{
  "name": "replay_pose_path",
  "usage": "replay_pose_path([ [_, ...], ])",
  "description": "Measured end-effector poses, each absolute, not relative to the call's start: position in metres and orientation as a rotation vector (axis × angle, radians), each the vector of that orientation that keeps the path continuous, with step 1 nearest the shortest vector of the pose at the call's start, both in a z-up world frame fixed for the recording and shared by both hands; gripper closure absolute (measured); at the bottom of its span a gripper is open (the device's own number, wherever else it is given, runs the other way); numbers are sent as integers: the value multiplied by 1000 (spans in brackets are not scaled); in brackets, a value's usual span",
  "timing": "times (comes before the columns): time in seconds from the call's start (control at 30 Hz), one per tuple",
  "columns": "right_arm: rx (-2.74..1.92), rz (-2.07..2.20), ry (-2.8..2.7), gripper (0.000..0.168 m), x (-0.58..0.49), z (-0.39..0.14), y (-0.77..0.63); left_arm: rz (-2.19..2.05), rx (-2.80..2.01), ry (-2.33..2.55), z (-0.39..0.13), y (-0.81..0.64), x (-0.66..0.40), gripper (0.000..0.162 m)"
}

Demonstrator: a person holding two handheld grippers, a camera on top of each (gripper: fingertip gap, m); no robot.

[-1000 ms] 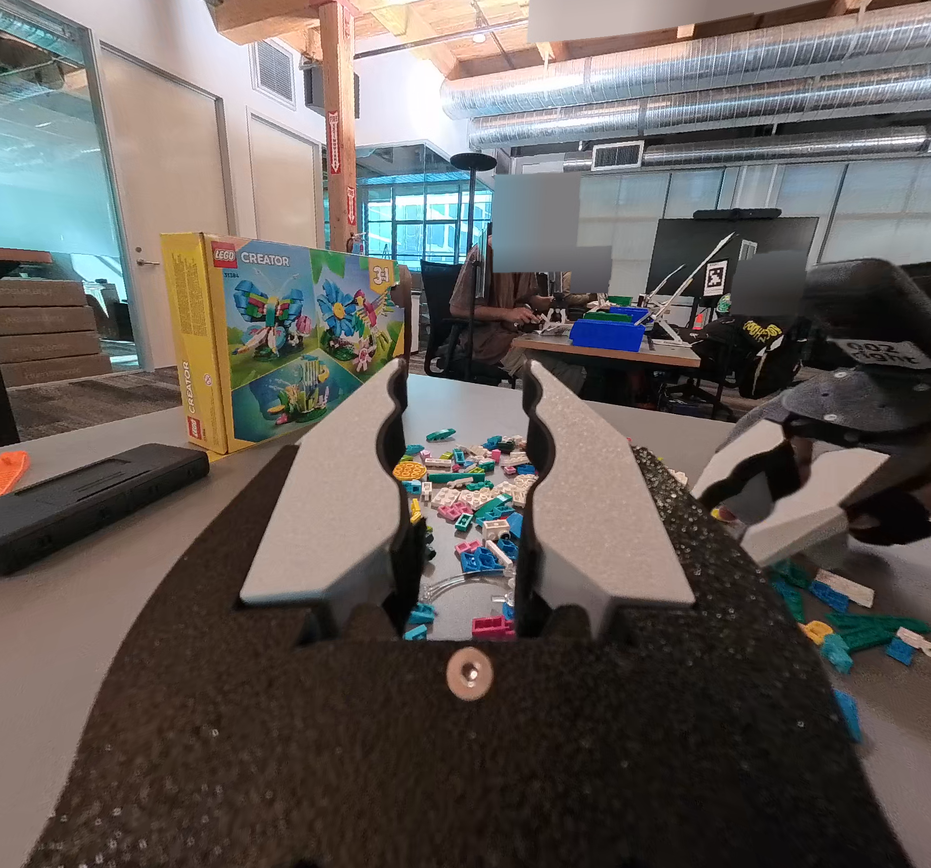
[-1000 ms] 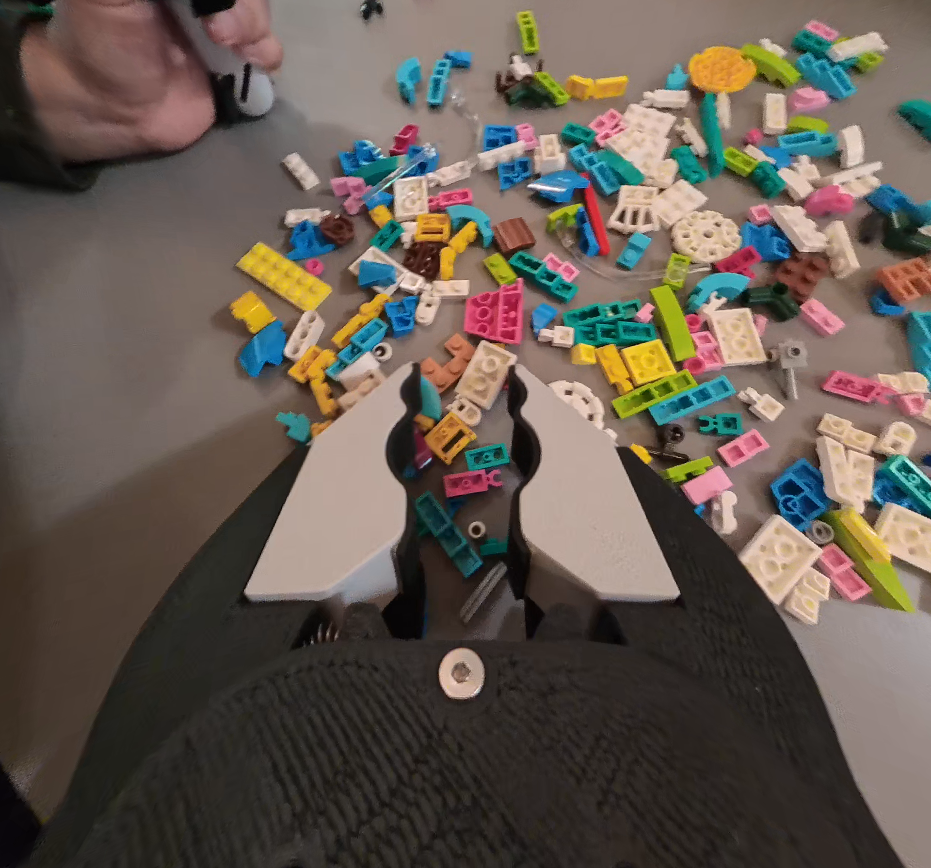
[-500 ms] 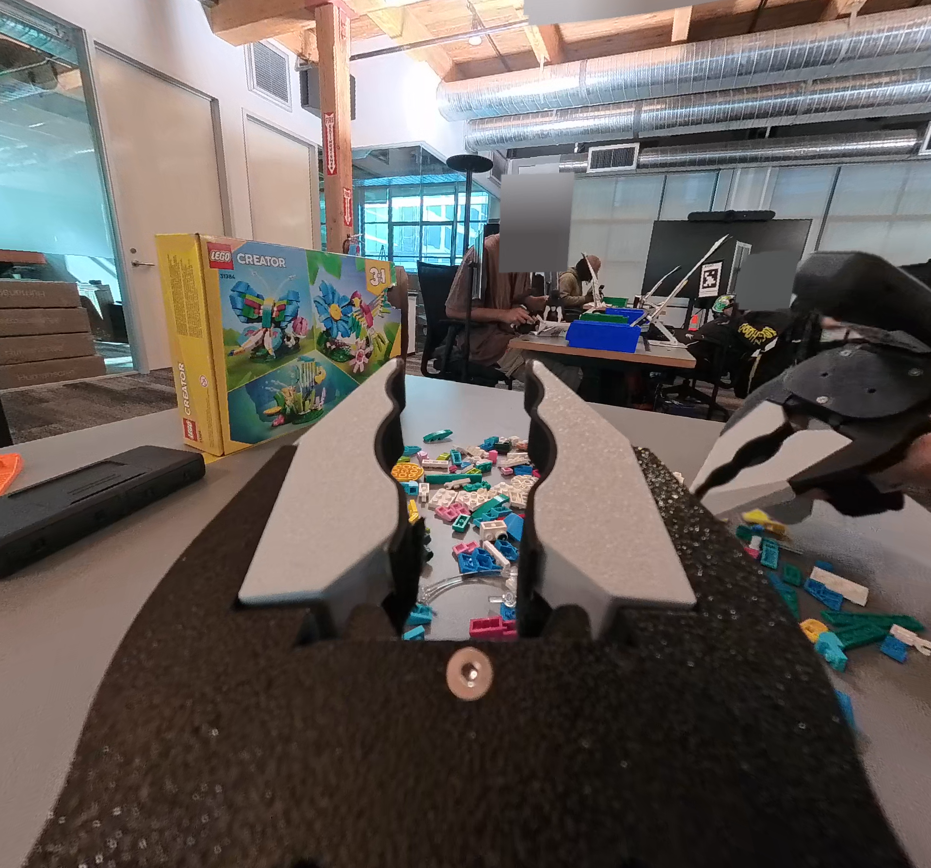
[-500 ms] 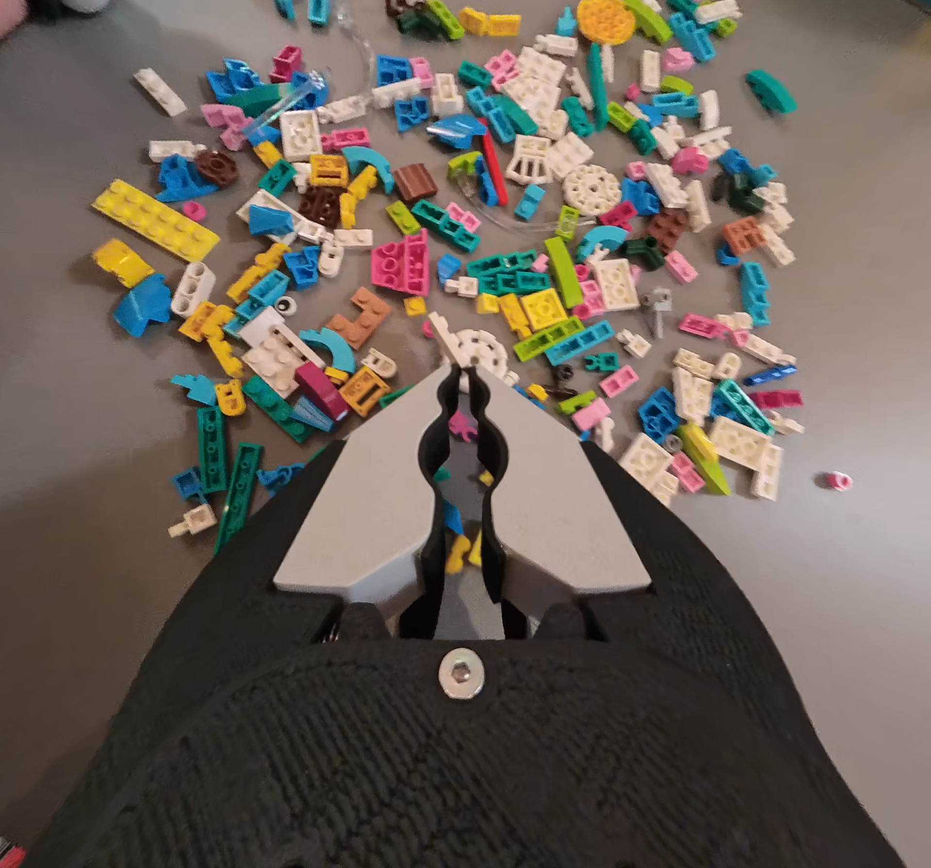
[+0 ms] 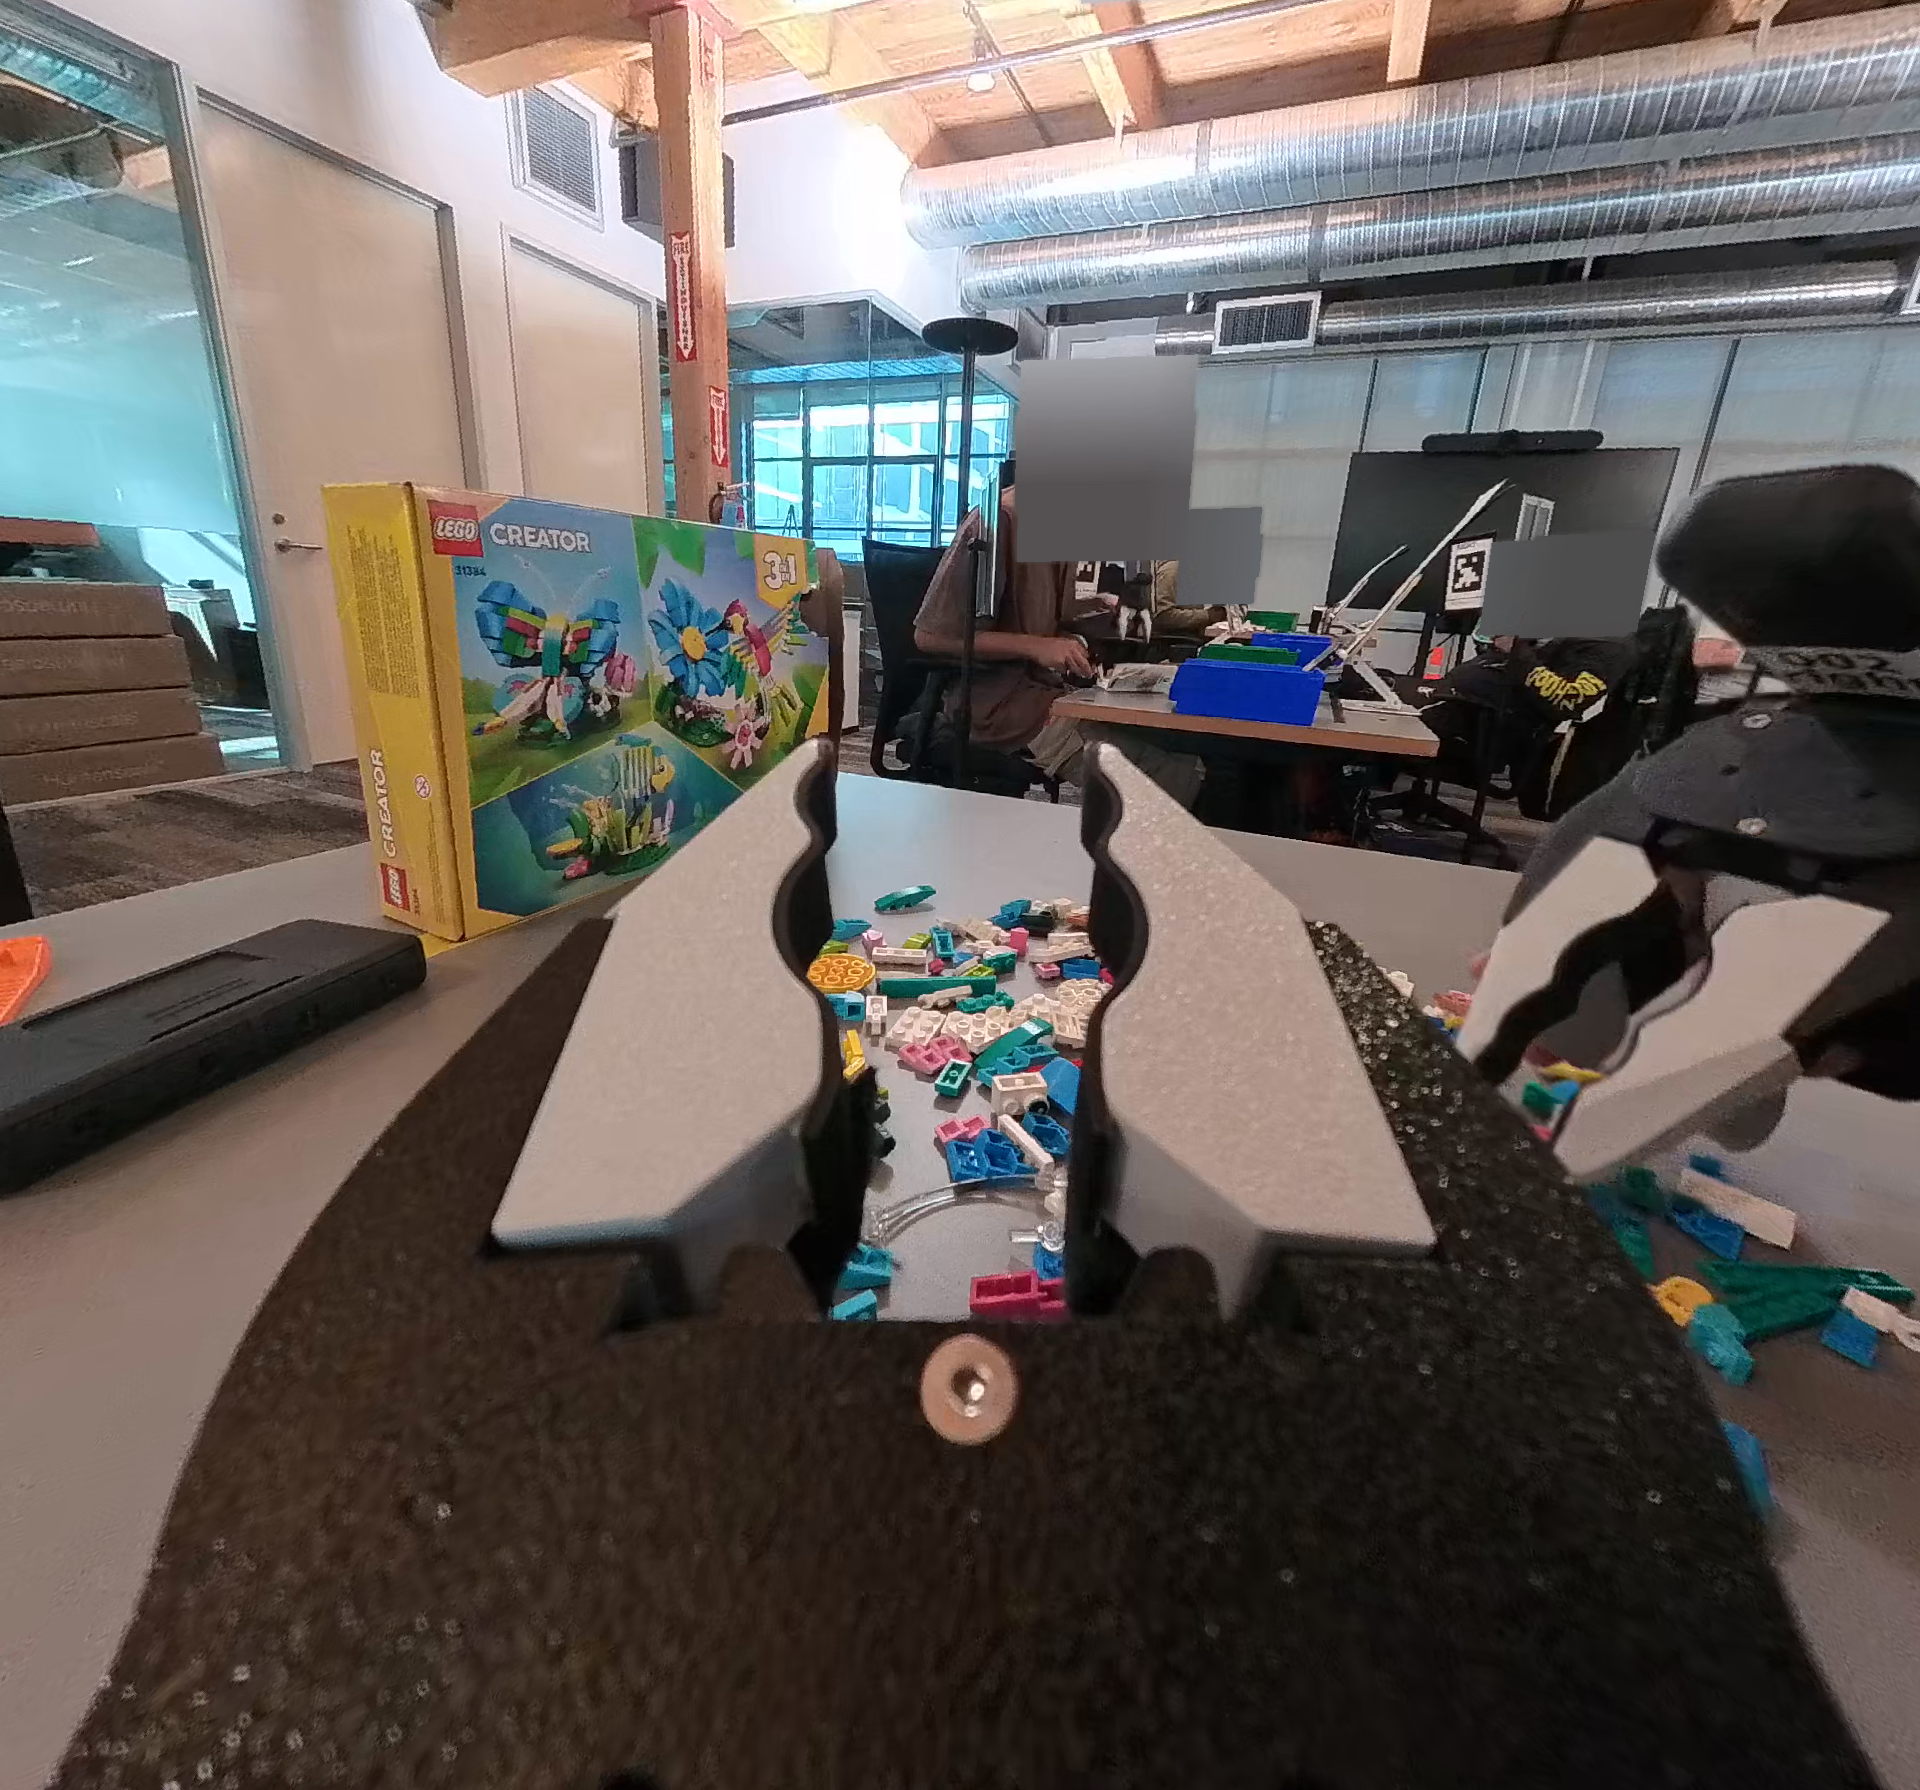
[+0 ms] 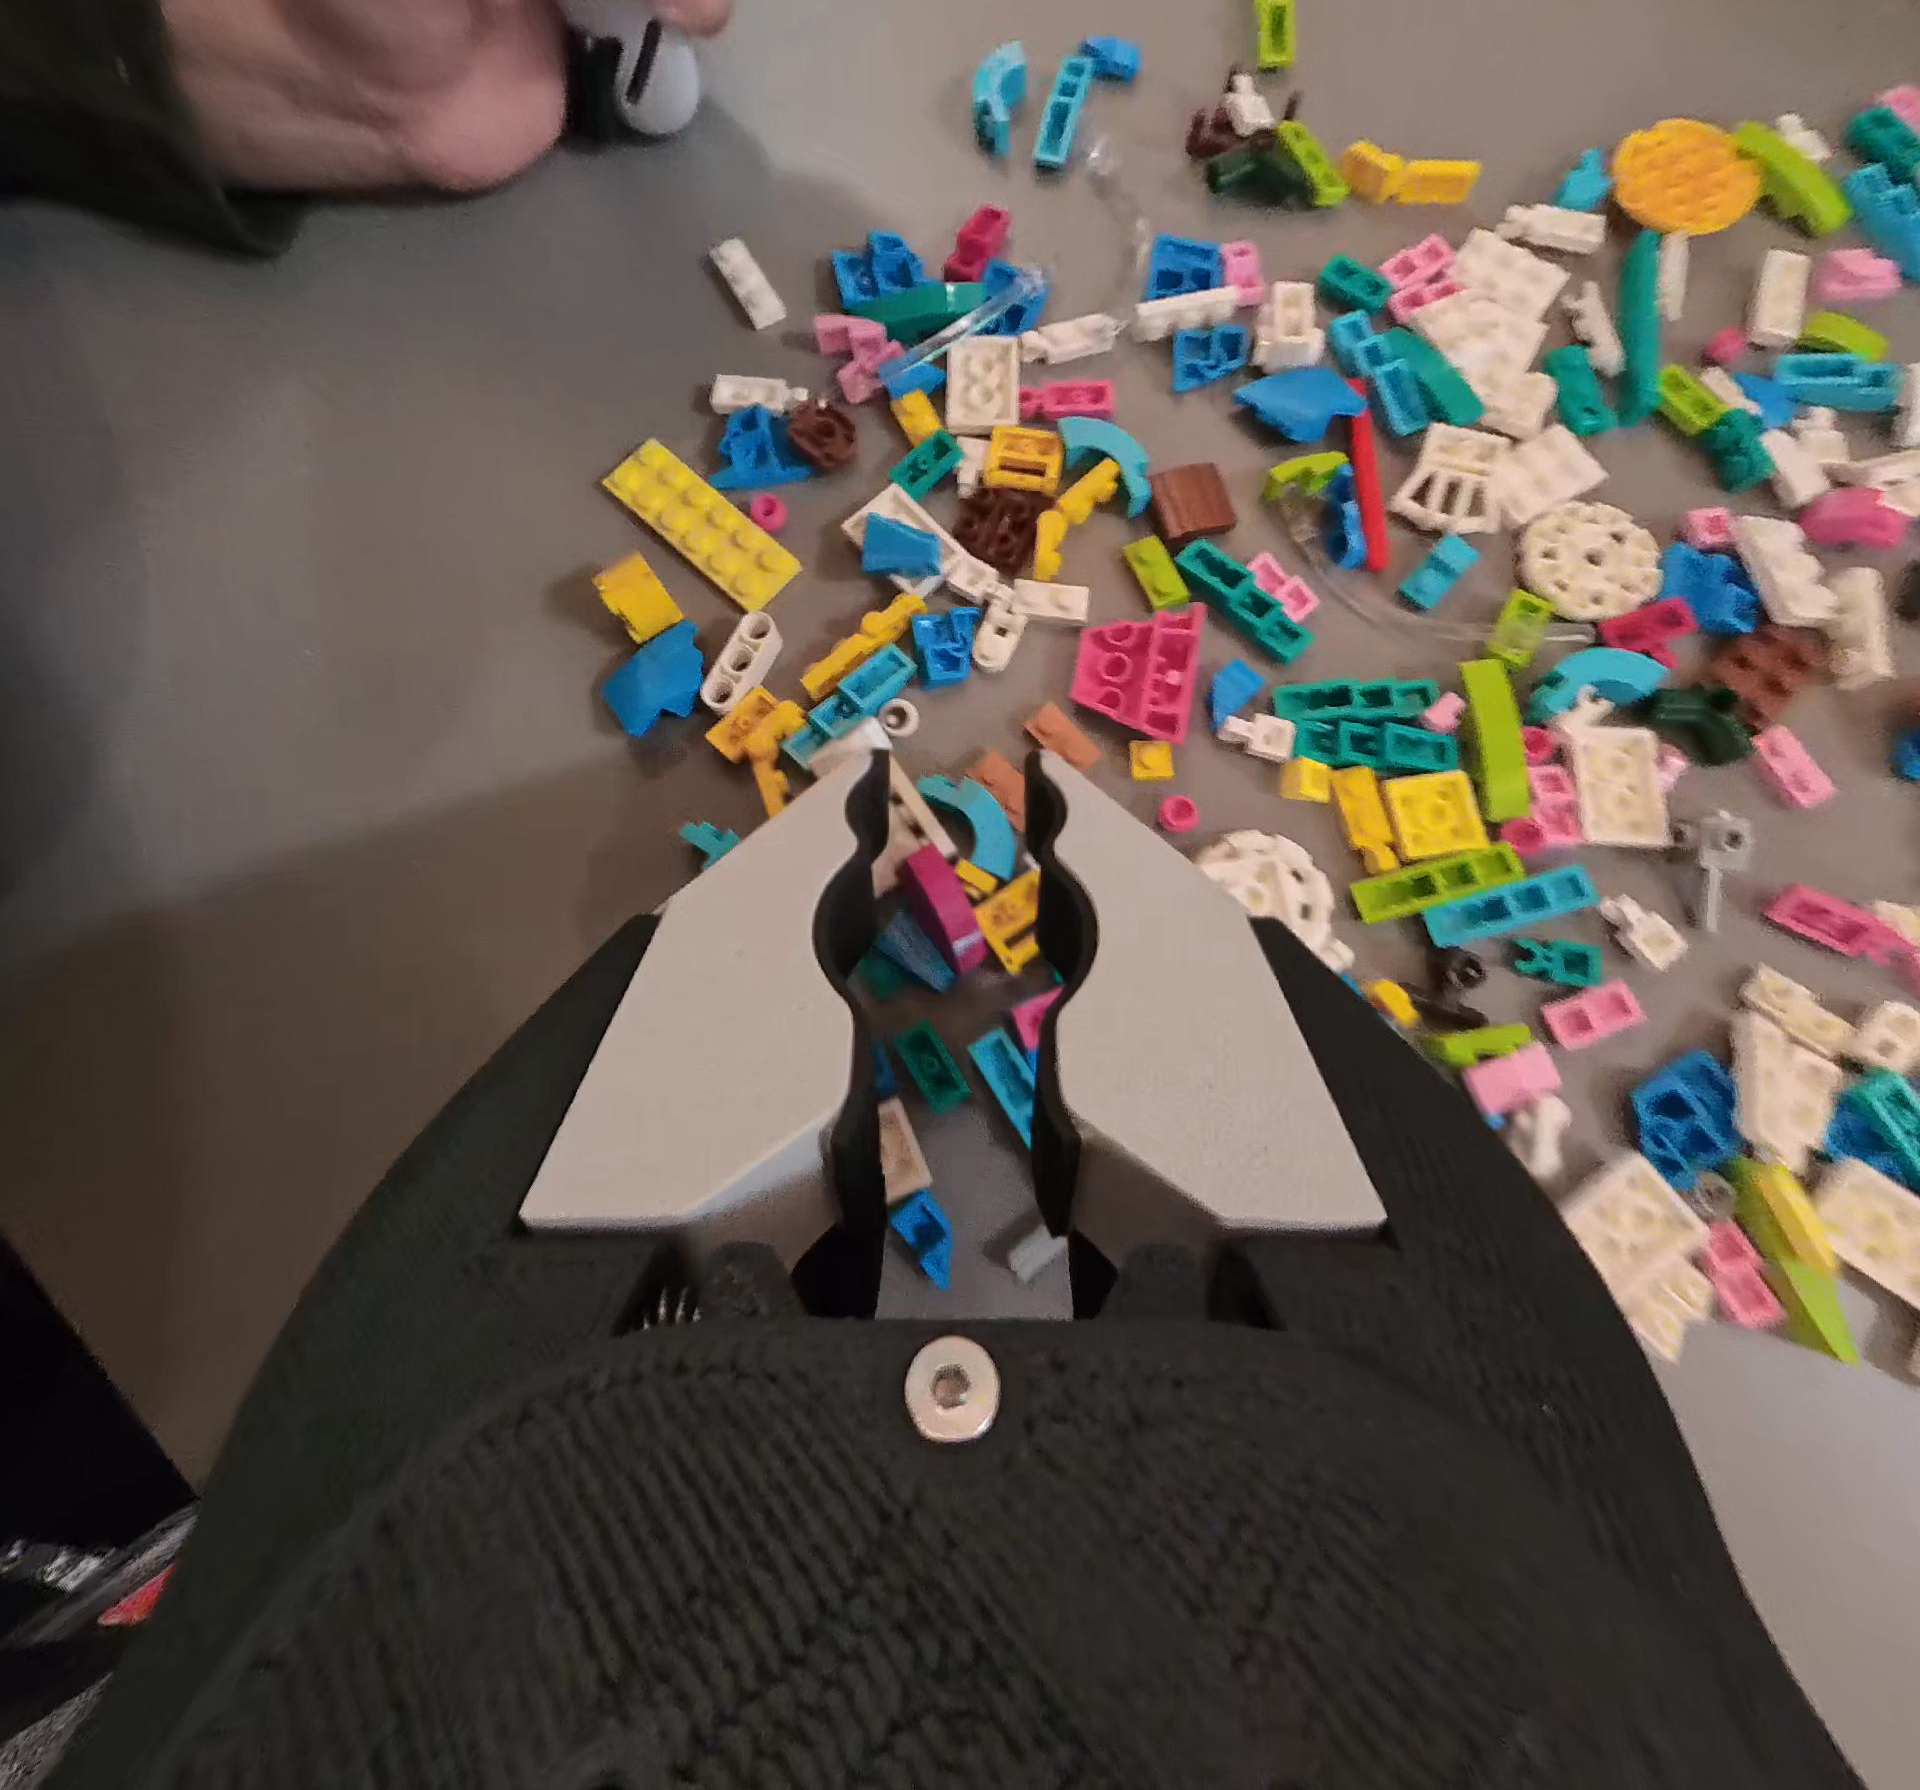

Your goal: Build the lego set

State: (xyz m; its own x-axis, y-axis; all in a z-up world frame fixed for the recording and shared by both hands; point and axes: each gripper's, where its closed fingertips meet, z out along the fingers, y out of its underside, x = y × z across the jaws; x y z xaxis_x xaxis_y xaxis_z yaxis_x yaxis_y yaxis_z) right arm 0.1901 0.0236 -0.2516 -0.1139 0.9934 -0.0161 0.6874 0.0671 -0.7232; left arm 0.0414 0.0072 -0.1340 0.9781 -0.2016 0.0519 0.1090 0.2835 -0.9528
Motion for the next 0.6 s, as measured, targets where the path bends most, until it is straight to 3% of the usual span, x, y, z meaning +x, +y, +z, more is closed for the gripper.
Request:
replay_pose_path([
  [0.6, -1610, 889, -1791, 151, 139, -255, 4, -210, -1269, 82, -134, 7, 41, 118],
])
